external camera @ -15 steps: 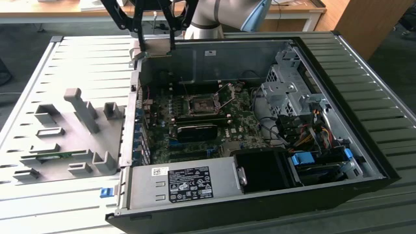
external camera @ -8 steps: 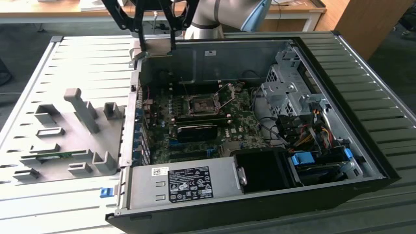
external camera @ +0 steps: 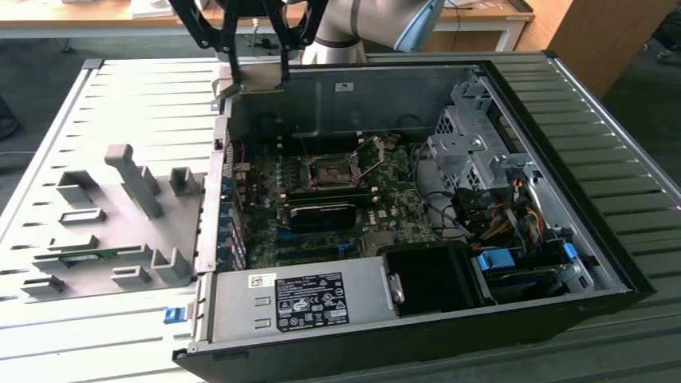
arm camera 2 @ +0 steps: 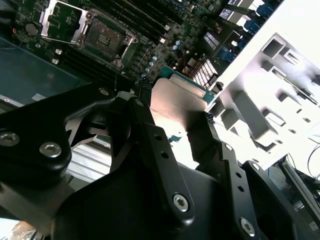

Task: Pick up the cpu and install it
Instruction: 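Pick up the cpu and move it towards the insertion slot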

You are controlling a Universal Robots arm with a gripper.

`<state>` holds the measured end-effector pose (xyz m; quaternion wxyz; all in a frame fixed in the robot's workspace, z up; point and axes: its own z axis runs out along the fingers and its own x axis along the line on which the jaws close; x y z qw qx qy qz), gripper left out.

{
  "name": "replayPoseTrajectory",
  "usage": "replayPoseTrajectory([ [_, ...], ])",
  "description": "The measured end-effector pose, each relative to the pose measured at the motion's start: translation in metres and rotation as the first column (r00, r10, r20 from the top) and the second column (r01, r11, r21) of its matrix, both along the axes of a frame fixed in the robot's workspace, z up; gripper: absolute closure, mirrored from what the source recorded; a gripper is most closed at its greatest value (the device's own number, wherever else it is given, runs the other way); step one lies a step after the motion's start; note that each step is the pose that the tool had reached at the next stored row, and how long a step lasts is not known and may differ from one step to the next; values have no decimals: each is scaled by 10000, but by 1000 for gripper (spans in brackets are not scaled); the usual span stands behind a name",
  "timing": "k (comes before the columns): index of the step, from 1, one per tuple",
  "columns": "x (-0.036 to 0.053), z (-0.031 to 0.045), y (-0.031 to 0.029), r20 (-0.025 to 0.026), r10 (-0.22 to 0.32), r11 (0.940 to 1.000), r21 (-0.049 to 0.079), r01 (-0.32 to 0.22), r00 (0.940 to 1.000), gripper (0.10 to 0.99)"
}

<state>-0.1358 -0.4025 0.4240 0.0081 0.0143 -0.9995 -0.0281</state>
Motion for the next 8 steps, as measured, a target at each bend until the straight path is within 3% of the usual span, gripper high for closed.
replayPoseTrajectory([
  [8,36,-5,7,3,-2,10000,-1,2,10000,545],
])
